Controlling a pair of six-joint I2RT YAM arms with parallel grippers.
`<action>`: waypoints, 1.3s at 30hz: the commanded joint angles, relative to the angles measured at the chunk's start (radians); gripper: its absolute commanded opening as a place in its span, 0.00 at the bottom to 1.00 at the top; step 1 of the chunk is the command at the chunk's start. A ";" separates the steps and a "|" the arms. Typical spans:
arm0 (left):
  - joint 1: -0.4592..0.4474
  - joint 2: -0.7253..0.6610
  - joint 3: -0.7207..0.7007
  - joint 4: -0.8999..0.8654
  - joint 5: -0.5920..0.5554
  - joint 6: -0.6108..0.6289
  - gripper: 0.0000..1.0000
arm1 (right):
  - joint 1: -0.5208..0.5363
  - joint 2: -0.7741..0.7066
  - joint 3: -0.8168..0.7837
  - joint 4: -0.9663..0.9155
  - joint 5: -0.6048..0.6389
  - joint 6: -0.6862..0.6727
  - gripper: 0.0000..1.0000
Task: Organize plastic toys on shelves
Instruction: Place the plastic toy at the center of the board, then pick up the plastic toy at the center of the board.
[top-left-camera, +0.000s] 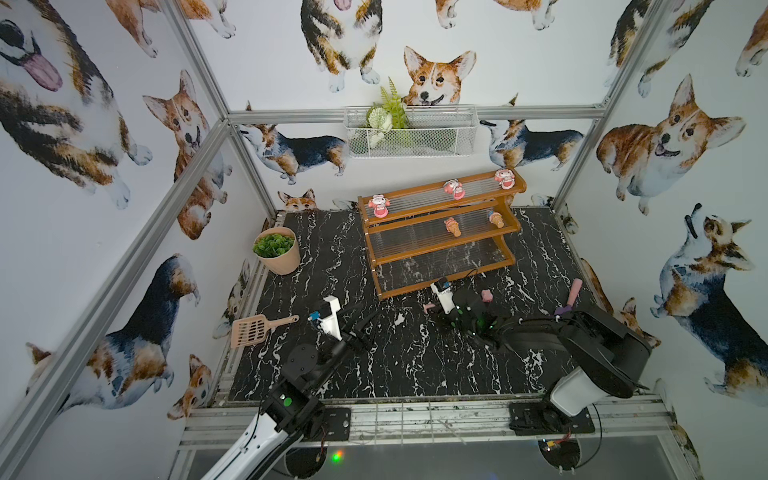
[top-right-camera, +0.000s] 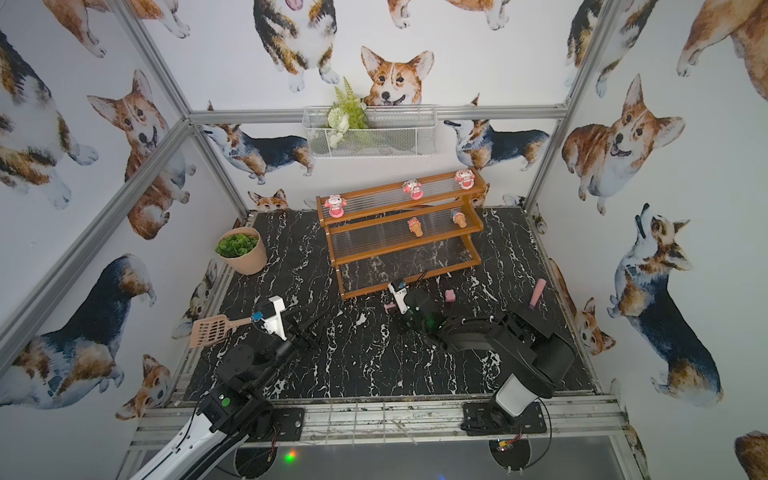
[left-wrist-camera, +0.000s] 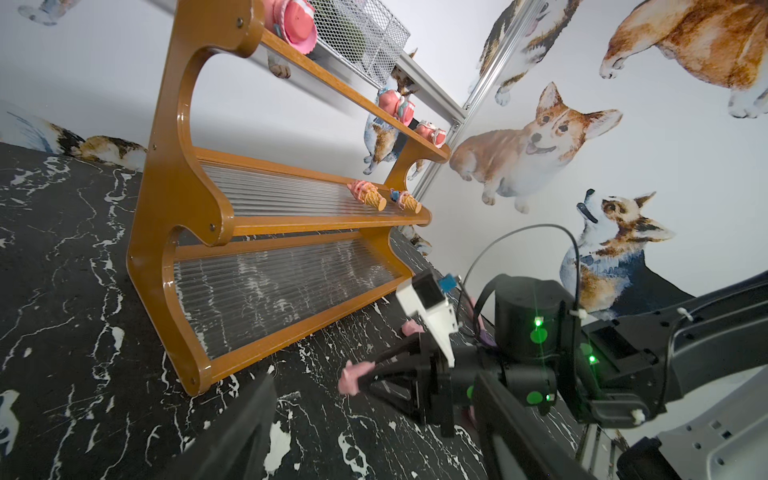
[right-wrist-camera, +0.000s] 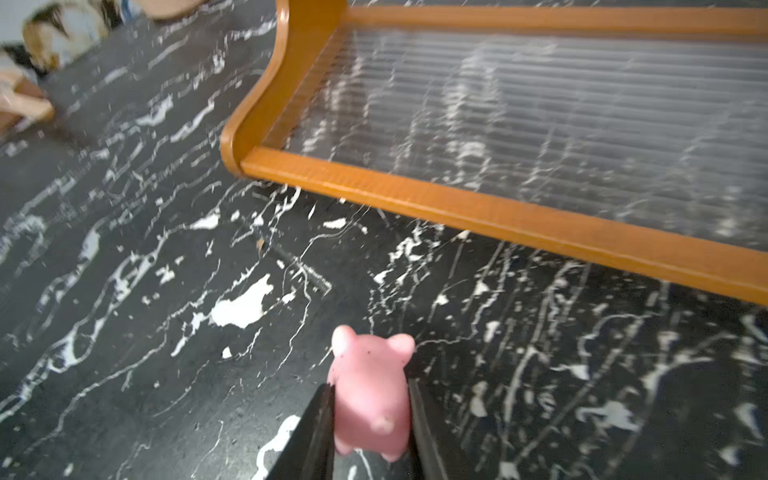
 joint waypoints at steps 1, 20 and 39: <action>0.002 -0.032 0.005 -0.060 -0.035 0.018 0.78 | 0.065 0.070 0.009 0.097 0.094 -0.056 0.34; 0.005 -0.002 0.009 -0.056 -0.039 0.032 0.78 | 0.149 -0.052 -0.027 -0.159 0.136 0.075 0.69; 0.126 0.361 -0.019 0.118 0.162 -0.096 0.79 | 0.081 -0.138 0.075 -0.439 -0.051 0.135 0.64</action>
